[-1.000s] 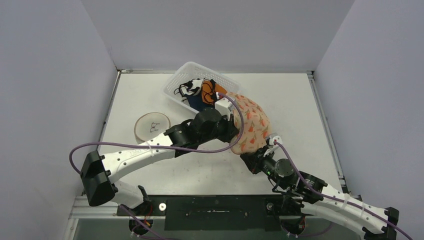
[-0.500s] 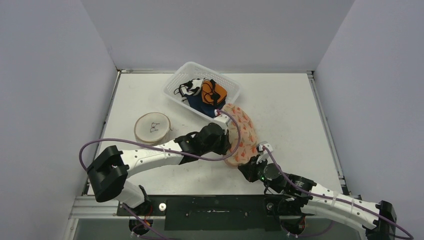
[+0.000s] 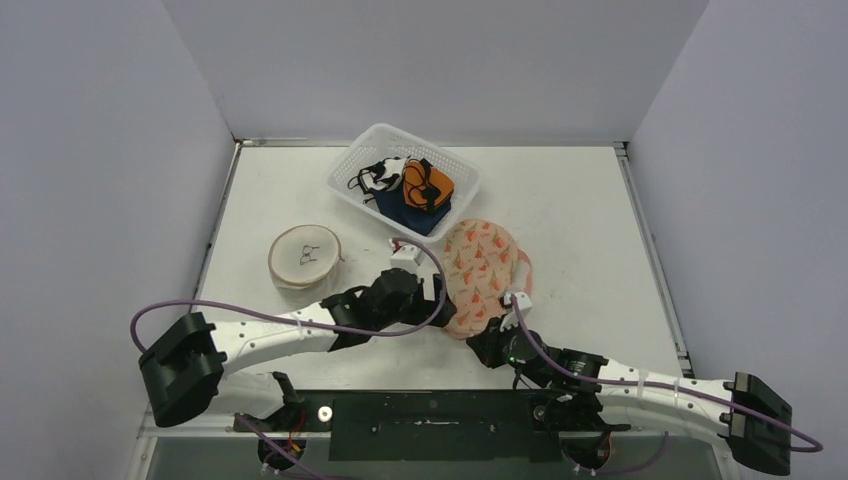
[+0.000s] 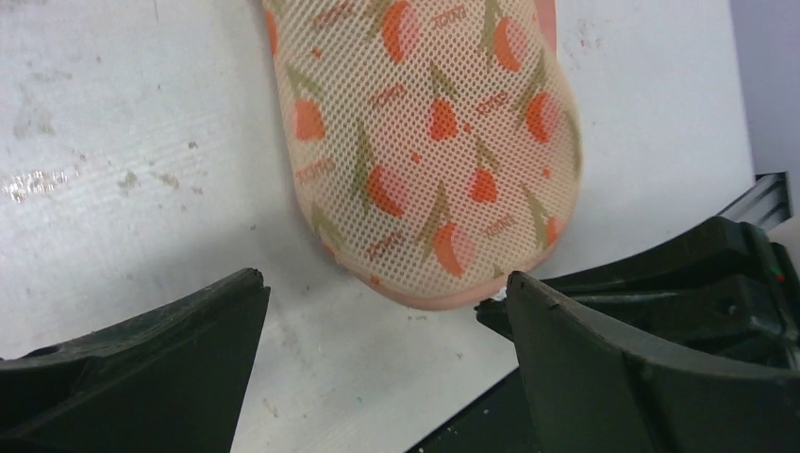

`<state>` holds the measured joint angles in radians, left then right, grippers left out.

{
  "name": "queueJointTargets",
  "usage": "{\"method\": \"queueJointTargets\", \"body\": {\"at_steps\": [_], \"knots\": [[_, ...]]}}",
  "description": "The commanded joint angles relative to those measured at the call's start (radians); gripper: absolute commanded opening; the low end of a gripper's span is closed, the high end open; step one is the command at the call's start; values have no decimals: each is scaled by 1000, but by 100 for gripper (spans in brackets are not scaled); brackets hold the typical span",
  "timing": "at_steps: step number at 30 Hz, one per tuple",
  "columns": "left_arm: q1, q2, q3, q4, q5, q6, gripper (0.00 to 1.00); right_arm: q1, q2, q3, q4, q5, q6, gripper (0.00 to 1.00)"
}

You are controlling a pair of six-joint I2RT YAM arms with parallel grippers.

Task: Unzip the laundry bag and remove the bra
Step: Unzip the laundry bag at the center of the board.

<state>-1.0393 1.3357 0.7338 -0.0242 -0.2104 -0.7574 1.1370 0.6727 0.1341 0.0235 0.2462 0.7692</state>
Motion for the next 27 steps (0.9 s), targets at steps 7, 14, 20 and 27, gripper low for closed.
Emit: {"method": "queueJointTargets", "body": {"at_steps": [7, 14, 20, 27], "knots": [[-34, -113, -333, 371, 36, -522, 96, 53, 151, -1, 252, 59, 49, 5], [-37, -1, -344, 537, 39, -640, 97, 82, 266, 24, 326, 69, 43, 5], [-36, 54, -364, 623, 42, -698, 100, 103, 331, 27, 381, 73, 47, 5], [-42, 152, -371, 672, 68, -753, 78, 127, 360, 37, 430, 93, 49, 5]]}}
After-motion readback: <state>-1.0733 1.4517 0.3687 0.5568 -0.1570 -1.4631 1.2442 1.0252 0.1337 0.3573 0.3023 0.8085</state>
